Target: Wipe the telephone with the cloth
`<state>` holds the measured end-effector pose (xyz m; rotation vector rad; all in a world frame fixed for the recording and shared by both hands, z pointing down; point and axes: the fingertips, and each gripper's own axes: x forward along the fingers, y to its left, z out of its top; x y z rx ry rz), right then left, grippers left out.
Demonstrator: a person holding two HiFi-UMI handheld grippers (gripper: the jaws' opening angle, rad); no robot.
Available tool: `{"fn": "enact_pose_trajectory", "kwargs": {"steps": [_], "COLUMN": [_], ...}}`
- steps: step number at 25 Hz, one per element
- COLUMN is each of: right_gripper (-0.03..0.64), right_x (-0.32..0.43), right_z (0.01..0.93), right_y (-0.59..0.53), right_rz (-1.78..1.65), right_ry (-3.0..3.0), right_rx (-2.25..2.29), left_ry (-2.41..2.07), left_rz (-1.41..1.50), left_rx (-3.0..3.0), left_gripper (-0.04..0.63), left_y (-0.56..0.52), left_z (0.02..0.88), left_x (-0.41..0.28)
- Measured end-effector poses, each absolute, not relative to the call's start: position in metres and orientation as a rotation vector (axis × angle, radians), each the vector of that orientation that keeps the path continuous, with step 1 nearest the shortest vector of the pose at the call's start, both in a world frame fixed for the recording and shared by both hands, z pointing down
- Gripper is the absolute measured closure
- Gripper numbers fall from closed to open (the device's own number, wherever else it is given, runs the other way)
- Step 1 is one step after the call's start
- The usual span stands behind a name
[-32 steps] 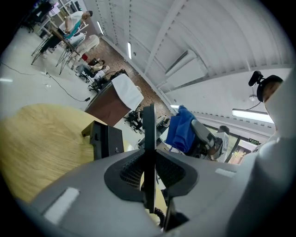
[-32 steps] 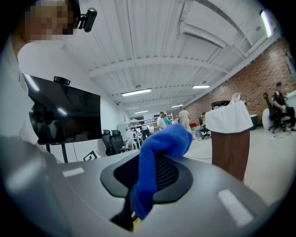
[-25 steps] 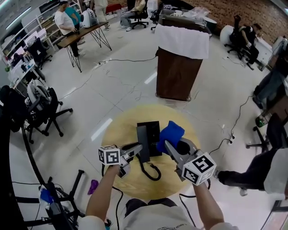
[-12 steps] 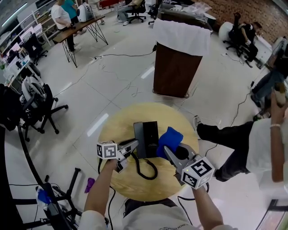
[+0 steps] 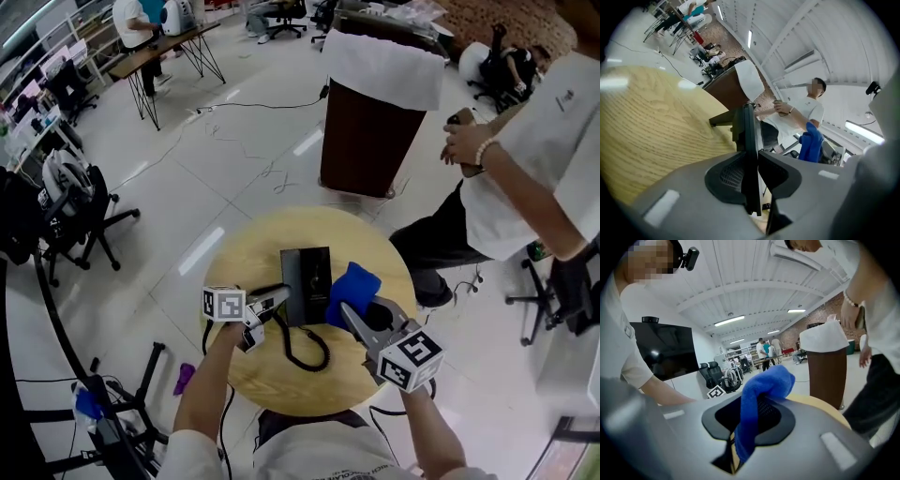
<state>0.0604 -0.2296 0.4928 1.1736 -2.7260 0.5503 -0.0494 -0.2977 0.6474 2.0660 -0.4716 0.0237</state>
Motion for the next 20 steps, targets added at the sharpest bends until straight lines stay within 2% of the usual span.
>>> {"fn": "enact_pose_trajectory", "kwargs": {"steps": [8, 20], "right_gripper": [0.555, 0.555], "right_x": [0.054, 0.044], "right_z": [0.495, 0.488], "right_y": [-0.226, -0.214], "right_rz": [0.547, 0.531], "right_ry": [-2.737, -2.754], "right_rx": [1.142, 1.130], "left_ry": [-0.597, -0.778], "left_rz": [0.100, 0.077], "left_rx": [2.140, 2.184], "left_gripper": [0.508, 0.514], "left_y": [-0.304, -0.304], "left_z": [0.652, 0.623], "left_x": [-0.054, -0.073]}}
